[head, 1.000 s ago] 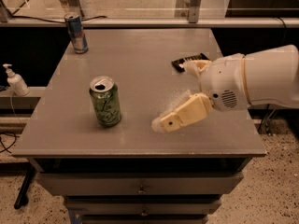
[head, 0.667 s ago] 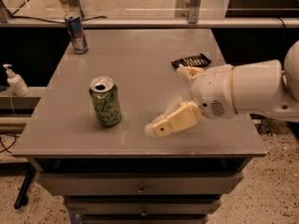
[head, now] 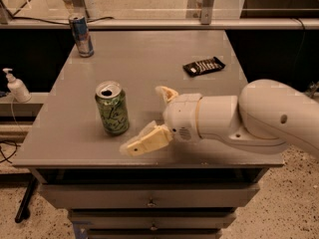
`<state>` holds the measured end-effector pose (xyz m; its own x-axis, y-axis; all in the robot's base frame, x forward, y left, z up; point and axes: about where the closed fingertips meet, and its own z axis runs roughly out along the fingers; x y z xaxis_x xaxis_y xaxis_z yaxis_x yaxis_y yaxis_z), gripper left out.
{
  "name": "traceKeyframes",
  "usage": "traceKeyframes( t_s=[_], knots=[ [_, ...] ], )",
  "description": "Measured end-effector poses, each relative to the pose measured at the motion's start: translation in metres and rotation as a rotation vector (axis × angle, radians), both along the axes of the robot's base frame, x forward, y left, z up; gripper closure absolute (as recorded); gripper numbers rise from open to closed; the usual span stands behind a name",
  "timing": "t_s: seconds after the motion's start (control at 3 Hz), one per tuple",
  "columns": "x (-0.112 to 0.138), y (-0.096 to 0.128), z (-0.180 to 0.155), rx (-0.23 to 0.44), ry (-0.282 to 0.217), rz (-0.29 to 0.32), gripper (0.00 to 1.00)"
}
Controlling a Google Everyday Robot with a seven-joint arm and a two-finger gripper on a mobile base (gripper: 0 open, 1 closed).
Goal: Knock green can over
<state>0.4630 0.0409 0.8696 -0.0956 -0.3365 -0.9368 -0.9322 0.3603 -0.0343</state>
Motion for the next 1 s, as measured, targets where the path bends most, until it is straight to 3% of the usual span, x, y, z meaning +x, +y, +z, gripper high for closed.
traceKeyframes(
  t_s=[0.33,1.0],
  knots=[
    [0.015,0.03,-0.004,0.048,0.005,-0.01,0.0],
    [0.062,0.066,-0.004,0.131,0.066,-0.076,0.0]
  ],
)
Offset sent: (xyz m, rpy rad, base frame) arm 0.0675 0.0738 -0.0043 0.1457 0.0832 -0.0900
